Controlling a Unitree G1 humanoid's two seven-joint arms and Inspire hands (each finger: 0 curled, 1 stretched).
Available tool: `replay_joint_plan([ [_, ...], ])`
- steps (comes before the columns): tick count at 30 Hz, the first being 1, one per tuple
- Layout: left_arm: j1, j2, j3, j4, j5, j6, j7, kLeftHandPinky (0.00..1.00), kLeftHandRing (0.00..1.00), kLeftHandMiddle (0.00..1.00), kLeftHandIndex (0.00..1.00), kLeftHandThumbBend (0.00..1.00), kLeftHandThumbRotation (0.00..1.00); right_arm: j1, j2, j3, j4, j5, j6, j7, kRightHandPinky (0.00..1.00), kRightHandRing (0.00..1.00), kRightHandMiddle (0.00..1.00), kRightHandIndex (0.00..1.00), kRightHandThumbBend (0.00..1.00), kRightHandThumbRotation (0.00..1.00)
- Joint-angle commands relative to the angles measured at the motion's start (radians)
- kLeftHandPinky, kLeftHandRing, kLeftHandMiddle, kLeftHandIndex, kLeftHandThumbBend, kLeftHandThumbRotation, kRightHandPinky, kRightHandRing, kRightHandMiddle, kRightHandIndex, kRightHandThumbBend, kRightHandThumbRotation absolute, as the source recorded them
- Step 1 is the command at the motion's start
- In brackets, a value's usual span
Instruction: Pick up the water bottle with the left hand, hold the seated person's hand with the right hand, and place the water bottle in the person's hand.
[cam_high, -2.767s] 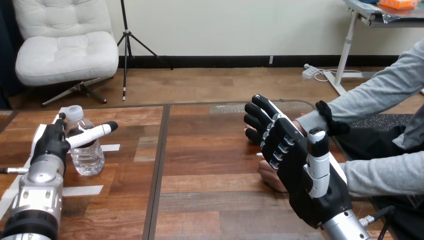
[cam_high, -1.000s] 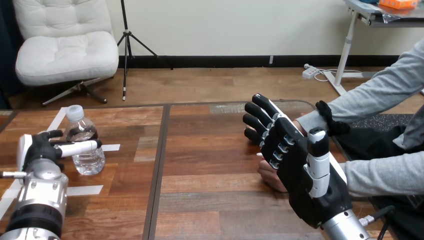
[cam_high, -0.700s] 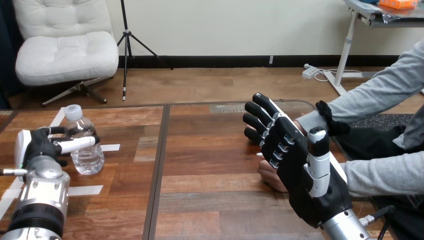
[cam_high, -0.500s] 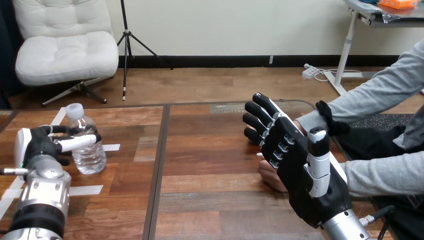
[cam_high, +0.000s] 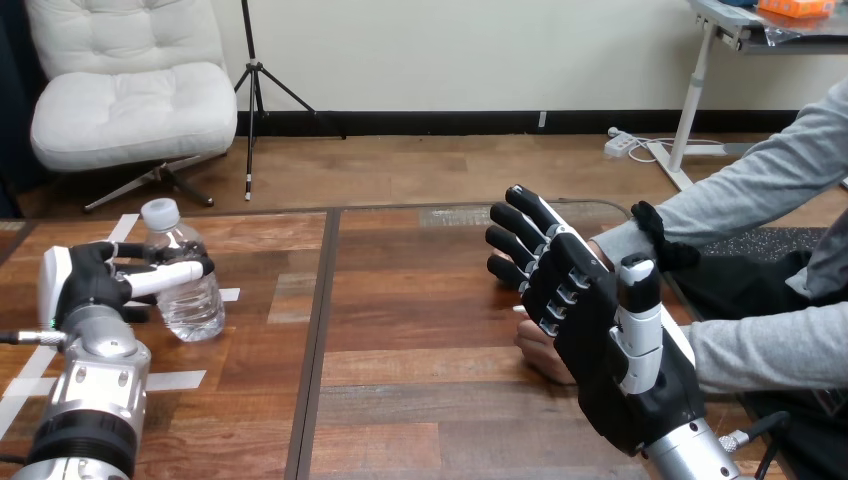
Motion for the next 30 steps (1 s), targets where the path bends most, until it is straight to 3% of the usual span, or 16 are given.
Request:
replay_joint_plan([
  [1, -0.041, 0.016, -0.016, -0.025, 0.020, -0.059, 0.015, 0.39, 0.45, 0.49, 0.51, 0.72, 0.00, -0.029, 0.009, -0.002, -0.051, 0.018, -0.011, 0.000, 0.96, 0.96, 0.96, 0.95, 1.00, 1.00],
  [30, -0.028, 0.019, -0.028, -0.018, 0.030, -0.114, 0.033, 0.35, 0.41, 0.47, 0.50, 0.75, 0.00, -0.030, 0.004, -0.002, -0.049, 0.022, -0.008, 0.001, 0.95, 0.96, 0.96, 0.96, 1.00, 1.00],
])
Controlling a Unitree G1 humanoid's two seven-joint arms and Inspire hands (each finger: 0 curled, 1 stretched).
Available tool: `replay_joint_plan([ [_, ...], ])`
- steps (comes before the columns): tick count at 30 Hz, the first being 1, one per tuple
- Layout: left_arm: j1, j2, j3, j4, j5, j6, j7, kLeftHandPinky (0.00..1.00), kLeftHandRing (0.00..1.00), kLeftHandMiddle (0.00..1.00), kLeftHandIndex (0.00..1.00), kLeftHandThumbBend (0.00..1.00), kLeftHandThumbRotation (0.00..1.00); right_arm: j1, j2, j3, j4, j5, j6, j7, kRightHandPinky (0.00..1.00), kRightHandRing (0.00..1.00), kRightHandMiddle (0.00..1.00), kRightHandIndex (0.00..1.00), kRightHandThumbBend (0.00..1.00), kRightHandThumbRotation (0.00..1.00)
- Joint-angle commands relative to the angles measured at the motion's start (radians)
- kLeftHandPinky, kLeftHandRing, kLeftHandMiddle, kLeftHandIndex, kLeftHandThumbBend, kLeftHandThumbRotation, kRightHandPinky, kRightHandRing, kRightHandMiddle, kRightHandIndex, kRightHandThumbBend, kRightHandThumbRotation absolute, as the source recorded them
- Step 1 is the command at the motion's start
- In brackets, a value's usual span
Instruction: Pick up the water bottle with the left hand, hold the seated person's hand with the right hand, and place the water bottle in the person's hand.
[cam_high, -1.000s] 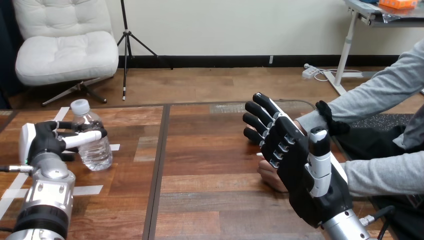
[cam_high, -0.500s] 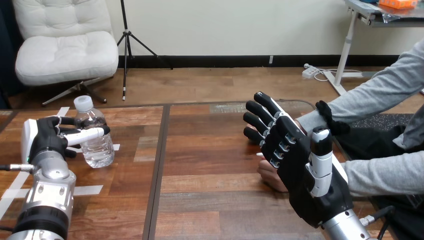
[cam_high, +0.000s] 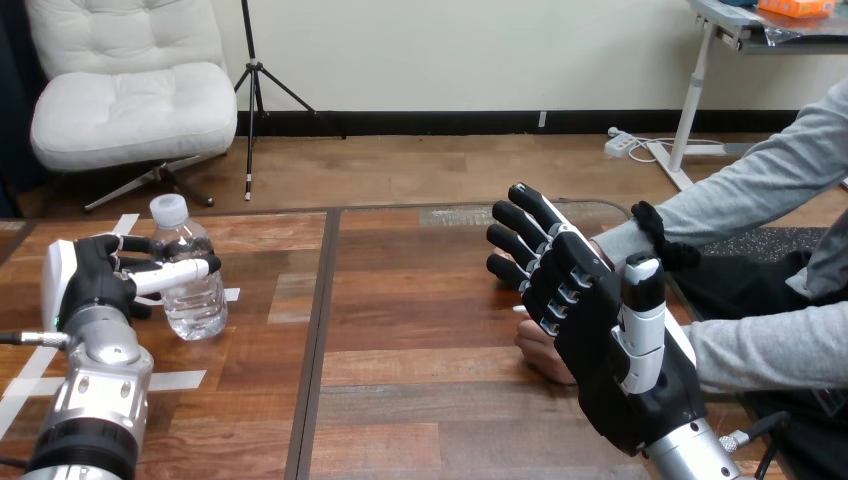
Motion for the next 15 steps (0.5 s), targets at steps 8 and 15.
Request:
replay_joint_plan([
  [8, -0.040, 0.024, -0.015, -0.002, 0.030, -0.085, 0.035, 0.35, 0.41, 0.47, 0.50, 0.76, 0.00, -0.031, 0.005, -0.002, -0.045, 0.008, -0.011, -0.001, 0.95, 0.96, 0.96, 0.96, 1.00, 1.00],
  [15, -0.035, 0.024, -0.016, 0.007, 0.036, -0.118, 0.045, 0.36, 0.41, 0.46, 0.50, 0.77, 0.00, -0.035, 0.007, -0.002, -0.041, 0.006, -0.010, -0.005, 0.95, 0.96, 0.96, 0.96, 1.00, 1.00],
])
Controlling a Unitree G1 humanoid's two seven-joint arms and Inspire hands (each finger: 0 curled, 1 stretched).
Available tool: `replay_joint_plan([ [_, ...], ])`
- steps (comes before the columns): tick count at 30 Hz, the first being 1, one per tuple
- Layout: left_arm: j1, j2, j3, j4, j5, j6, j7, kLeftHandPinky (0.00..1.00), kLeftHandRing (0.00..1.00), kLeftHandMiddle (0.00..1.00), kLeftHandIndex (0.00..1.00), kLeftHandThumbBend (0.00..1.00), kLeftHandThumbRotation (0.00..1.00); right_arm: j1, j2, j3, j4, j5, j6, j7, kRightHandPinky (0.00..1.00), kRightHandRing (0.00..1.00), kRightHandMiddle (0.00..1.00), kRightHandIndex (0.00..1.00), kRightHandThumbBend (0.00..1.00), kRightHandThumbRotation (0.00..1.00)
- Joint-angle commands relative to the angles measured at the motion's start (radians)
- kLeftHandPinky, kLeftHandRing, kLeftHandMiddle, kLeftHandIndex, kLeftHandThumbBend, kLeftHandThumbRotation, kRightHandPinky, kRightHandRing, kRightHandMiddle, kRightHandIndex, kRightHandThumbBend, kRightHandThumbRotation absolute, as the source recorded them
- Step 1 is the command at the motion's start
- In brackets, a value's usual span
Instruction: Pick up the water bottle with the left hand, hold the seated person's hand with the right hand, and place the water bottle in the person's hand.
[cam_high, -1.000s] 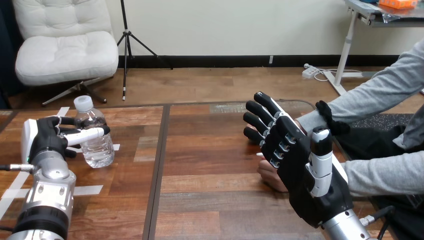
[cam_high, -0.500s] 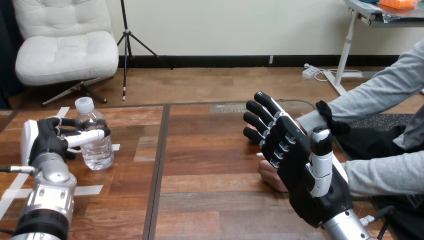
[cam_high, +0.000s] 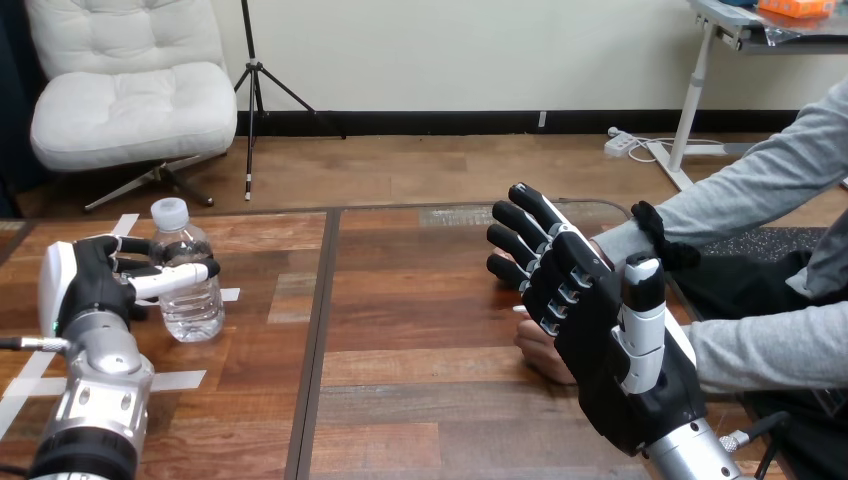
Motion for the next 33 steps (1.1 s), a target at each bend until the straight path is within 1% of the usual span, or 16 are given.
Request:
replay_joint_plan([
  [1, -0.050, 0.024, -0.008, -0.010, 0.018, -0.069, 0.024, 0.36, 0.41, 0.46, 0.49, 0.77, 0.00, -0.034, 0.007, -0.002, -0.041, 0.006, -0.010, -0.005, 0.95, 0.96, 0.96, 0.96, 1.00, 1.00],
  [6, -0.043, 0.024, -0.008, -0.008, 0.019, -0.096, 0.027, 0.36, 0.41, 0.46, 0.49, 0.77, 0.00, -0.035, 0.006, -0.002, -0.041, 0.009, -0.005, -0.003, 0.95, 0.96, 0.96, 0.96, 1.00, 1.00],
  [11, -0.037, 0.026, -0.011, -0.011, 0.022, -0.110, 0.027, 0.36, 0.41, 0.46, 0.49, 0.76, 0.00, -0.037, 0.005, -0.003, -0.037, 0.009, -0.007, -0.001, 0.95, 0.96, 0.96, 0.96, 1.00, 1.00],
  [19, -0.027, 0.024, -0.008, -0.020, 0.019, -0.127, 0.023, 0.36, 0.41, 0.45, 0.49, 0.76, 0.00, -0.037, 0.004, -0.004, -0.034, 0.010, -0.008, 0.001, 0.95, 0.96, 0.96, 0.96, 1.00, 1.00],
  [28, -0.020, 0.022, -0.006, -0.025, 0.019, -0.142, 0.029, 0.36, 0.41, 0.46, 0.48, 0.77, 0.00, -0.038, 0.002, -0.005, -0.026, 0.003, -0.011, -0.001, 0.95, 0.96, 0.95, 0.95, 1.00, 1.00],
  [33, -0.011, 0.019, -0.004, -0.046, 0.016, -0.142, 0.027, 0.36, 0.41, 0.46, 0.48, 0.77, 0.00, -0.046, -0.002, -0.009, -0.009, -0.001, -0.019, 0.006, 0.95, 0.96, 0.95, 0.95, 1.00, 1.00],
])
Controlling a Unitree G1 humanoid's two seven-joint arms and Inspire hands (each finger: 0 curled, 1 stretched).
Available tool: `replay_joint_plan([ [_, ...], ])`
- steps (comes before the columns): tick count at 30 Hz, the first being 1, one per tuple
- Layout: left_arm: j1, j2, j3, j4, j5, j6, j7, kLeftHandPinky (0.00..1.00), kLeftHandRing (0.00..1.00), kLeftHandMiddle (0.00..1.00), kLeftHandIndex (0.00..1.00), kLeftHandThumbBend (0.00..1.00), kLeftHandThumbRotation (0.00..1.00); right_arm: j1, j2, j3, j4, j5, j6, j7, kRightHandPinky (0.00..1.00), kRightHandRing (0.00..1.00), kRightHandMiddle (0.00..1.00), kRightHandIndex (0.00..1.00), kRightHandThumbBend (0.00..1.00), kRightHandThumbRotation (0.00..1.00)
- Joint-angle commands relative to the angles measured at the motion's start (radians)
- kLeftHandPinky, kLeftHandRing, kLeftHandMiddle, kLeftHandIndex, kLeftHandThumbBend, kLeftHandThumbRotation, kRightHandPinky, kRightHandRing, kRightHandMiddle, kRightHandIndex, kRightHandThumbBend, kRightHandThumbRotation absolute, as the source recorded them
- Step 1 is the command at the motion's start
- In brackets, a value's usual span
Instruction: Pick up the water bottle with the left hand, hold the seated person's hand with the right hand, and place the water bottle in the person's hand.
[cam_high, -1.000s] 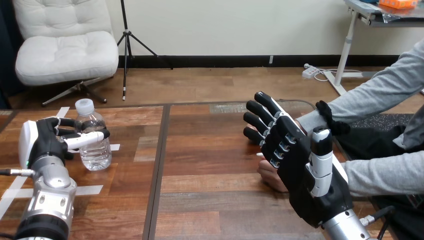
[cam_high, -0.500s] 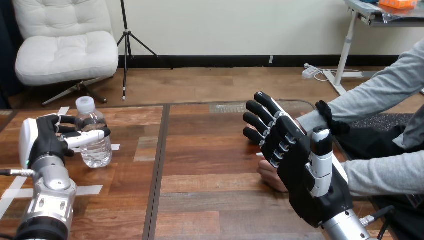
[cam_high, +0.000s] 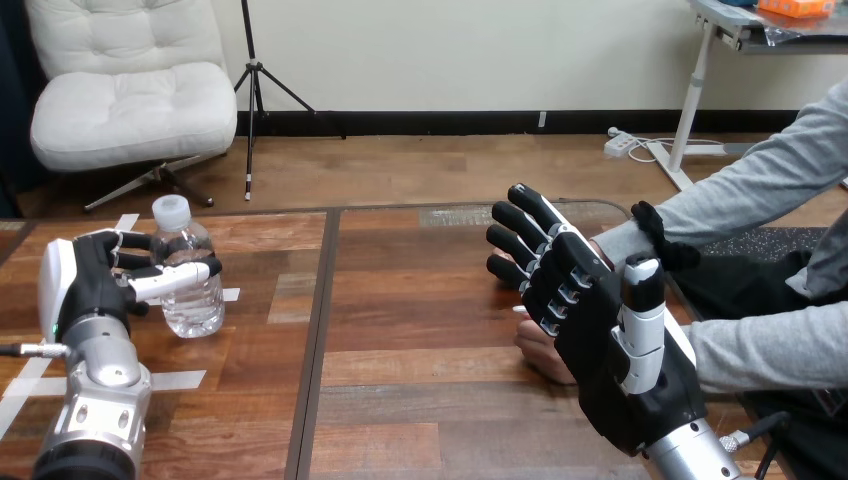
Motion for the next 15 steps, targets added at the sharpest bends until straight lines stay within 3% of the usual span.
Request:
replay_joint_plan([
  [1, -0.034, 0.018, -0.003, -0.066, 0.011, -0.041, 0.014, 0.36, 0.41, 0.46, 0.48, 0.77, 0.00, -0.049, -0.004, -0.010, -0.004, -0.002, -0.021, 0.006, 0.96, 0.96, 0.95, 0.95, 1.00, 1.00],
  [6, -0.019, 0.014, 0.000, -0.096, 0.006, -0.049, 0.012, 0.35, 0.41, 0.45, 0.48, 0.77, 0.00, -0.063, -0.013, -0.017, 0.021, -0.013, -0.038, 0.015, 0.96, 0.96, 0.95, 0.95, 1.00, 1.00],
  [15, 0.020, 0.003, 0.008, -0.187, -0.001, -0.032, 0.007, 0.35, 0.40, 0.45, 0.48, 0.77, 0.00, -0.107, -0.049, -0.040, 0.079, -0.078, -0.088, 0.017, 0.97, 0.96, 0.94, 0.94, 1.00, 1.00],
])
